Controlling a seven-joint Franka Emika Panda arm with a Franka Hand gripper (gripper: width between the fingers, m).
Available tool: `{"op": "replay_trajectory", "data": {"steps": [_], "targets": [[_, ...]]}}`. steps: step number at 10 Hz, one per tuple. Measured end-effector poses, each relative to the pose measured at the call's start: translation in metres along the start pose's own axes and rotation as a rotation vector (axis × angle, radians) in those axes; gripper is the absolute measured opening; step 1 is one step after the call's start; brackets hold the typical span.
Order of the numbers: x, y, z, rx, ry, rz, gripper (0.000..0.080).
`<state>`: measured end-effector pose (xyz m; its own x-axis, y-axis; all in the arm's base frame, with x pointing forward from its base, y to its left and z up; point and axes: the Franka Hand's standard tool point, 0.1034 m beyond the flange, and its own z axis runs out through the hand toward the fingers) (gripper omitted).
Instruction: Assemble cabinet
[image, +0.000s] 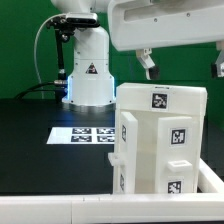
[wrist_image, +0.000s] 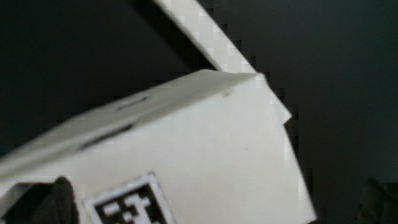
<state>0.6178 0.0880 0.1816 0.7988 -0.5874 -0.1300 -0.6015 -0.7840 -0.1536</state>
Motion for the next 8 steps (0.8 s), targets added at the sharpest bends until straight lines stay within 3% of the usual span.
{"op": "replay_trajectory", "data": {"steps": [1, 4, 6, 8], "targets": [[-0.002, -0.002, -0.006, -0.034, 0.026, -0.193, 0.0796], [-0.002, -0.001, -0.005, -0.044, 0.025, -0.448, 0.0796], [0.002, 0.005, -0.004, -0.058, 0.015, -0.817, 0.0796], [0.01, 0.007, 0.0, -0.119, 0.057, -1.165, 0.0796]]}}
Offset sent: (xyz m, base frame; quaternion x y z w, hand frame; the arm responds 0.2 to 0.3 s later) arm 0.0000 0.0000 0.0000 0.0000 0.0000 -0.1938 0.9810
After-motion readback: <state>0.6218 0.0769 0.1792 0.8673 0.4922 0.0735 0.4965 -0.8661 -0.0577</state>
